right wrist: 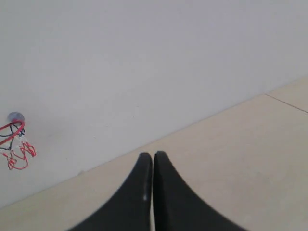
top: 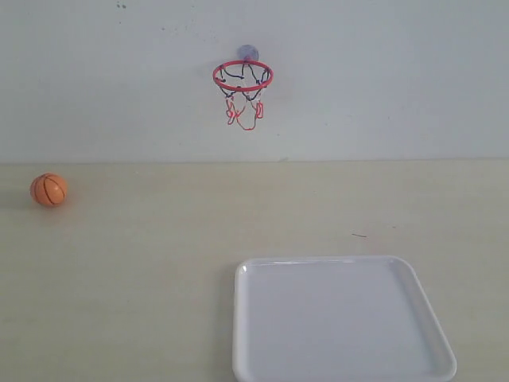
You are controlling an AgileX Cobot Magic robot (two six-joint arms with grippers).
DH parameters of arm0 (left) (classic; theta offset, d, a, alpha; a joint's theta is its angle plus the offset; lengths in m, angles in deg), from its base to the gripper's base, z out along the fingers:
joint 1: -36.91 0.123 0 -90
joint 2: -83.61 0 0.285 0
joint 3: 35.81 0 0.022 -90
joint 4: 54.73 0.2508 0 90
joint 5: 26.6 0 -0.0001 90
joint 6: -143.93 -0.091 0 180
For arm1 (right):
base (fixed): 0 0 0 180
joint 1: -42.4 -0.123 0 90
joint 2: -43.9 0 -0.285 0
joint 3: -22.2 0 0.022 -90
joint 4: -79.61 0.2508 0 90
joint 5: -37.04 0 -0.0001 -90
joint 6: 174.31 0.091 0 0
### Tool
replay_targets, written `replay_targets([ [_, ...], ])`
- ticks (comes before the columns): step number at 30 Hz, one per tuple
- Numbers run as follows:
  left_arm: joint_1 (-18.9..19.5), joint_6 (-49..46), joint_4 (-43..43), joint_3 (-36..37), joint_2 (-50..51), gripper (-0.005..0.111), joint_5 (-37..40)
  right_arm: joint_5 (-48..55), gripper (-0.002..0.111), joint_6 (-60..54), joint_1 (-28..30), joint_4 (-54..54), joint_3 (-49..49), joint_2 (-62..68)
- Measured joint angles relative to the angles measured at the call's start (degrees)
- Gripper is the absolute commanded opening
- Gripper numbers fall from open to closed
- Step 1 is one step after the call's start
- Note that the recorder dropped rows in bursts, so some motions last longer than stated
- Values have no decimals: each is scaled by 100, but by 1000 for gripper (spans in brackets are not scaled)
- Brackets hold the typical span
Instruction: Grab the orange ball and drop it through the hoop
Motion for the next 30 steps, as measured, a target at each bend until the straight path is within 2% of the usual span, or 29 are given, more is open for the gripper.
replay_targets([
  [11, 0, 0, 0, 0, 0, 4, 0, -129, 0, -749, 9, -107, 643, 0],
  [17, 0, 0, 0, 0, 0, 4, 0, 543, 0, -1696, 9, -290, 661, 0],
  [25, 0, 0, 0, 0, 0, 4, 0, 1338, 0, -1797, -5, -254, 675, -124],
  [30, 0, 0, 0, 0, 0, 4, 0, 1515, 0, -1797, -743, -254, 675, -937],
])
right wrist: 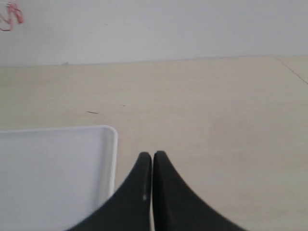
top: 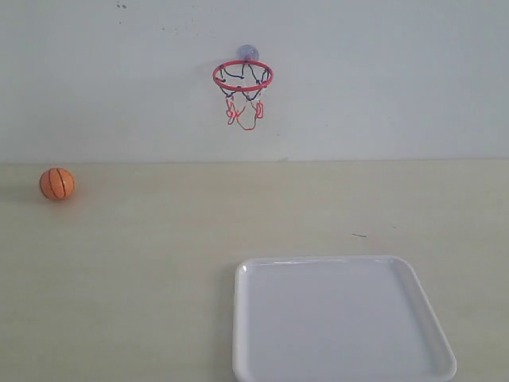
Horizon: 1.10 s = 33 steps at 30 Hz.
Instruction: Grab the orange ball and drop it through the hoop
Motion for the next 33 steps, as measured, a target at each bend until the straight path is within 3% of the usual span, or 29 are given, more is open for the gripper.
replay_targets([
  [8, 0, 0, 0, 0, 0, 4, 0, 356, 0, -44, -1279, -99, 0, -85],
  [18, 0, 0, 0, 0, 0, 4, 0, 377, 0, -53, -991, -122, 0, -85],
  [33, 0, 0, 0, 0, 0, 4, 0, 377, 0, -11, -992, -125, 0, -85],
])
